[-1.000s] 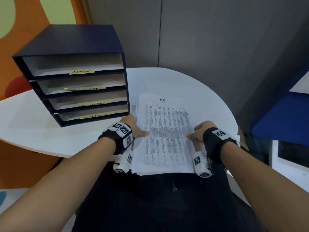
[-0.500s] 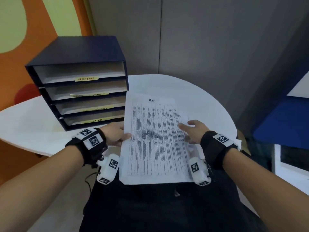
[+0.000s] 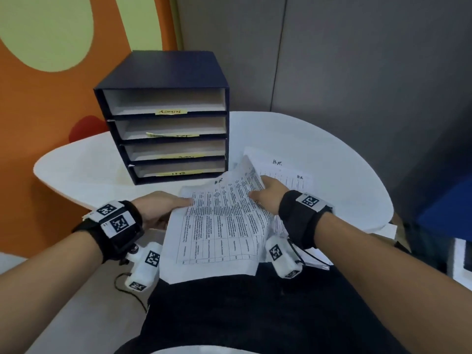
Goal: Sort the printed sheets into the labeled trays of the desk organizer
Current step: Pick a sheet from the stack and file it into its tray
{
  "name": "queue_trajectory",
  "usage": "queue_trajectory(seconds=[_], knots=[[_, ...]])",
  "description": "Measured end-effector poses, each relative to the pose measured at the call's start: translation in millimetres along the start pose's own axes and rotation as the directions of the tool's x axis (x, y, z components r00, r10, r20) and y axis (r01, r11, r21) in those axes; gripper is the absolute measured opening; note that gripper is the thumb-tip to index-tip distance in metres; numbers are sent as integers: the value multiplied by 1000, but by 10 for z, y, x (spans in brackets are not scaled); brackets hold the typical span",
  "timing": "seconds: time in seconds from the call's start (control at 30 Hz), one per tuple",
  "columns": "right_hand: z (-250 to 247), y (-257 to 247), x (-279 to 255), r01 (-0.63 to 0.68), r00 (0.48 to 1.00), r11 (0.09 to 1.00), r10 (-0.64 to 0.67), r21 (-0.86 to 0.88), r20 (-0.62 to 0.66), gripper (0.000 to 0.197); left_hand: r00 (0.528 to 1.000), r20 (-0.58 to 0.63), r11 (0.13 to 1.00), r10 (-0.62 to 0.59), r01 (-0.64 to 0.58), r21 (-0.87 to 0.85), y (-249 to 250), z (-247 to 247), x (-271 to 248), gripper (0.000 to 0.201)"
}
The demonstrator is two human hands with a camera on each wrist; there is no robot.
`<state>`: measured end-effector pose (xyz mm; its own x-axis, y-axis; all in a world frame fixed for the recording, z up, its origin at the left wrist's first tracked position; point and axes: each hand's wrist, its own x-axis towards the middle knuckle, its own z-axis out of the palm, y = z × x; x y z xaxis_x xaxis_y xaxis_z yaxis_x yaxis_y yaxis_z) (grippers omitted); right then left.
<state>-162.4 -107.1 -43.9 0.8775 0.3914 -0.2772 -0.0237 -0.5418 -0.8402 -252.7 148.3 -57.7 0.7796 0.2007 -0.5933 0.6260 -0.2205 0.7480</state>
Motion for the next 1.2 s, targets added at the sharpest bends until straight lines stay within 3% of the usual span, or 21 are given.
queue_trajectory(seconds=[0.17, 0.23, 0.4, 0.47, 0.63, 0.73, 0.87, 0.97, 1.03, 1.1, 1.13, 1.2], knots=[[277, -172, 107, 20, 998, 1000, -21, 24, 58, 27, 997, -73, 999, 25, -27, -38, -16, -278, -154, 51], [350, -228, 155, 17, 996, 998, -23, 68, 89, 30, 999, -26, 998, 47, -48, -40, 22, -414, -228, 61], [500, -319, 217, 24, 991, 996, -35, 81, 132, 30, 996, 68, 998, 64, -62, -27, -56, -774, -324, 57], [560, -321, 250, 22, 992, 996, -32, 83, 121, 28, 996, 67, 996, 53, -48, -81, -95, -844, -295, 43], [673, -307, 378, 9, 994, 996, -19, 88, 107, 29, 998, -31, 989, 60, -64, -137, -200, -944, -191, 71], [706, -322, 473, 12, 997, 992, -22, 124, 75, 31, 995, -55, 980, 83, -91, -179, -220, -972, -131, 68], [759, -325, 578, -4, 999, 989, -1, 149, 39, 29, 997, -24, 975, 74, -78, -209, -257, -960, -47, 52], [765, -346, 669, -47, 999, 986, 50, 159, -16, 26, 997, 59, 991, 44, -36, -125, -275, -929, -24, 69], [741, -400, 715, -75, 995, 983, 86, 170, -55, 35, 992, 124, 998, 18, -10, -66, -274, -929, -7, 78], [712, -442, 756, -99, 988, 978, 118, 182, -97, 51, 989, 147, 999, 9, -3, -47, -251, -937, 19, 69], [725, -461, 814, -121, 985, 972, 143, 202, -99, 55, 990, 142, 998, 18, -9, -67, -226, -953, 46, 53], [700, -455, 805, -189, 973, 941, 218, 280, -74, 57, 998, 49, 990, 42, -35, -134, -194, -927, 68, 31]])
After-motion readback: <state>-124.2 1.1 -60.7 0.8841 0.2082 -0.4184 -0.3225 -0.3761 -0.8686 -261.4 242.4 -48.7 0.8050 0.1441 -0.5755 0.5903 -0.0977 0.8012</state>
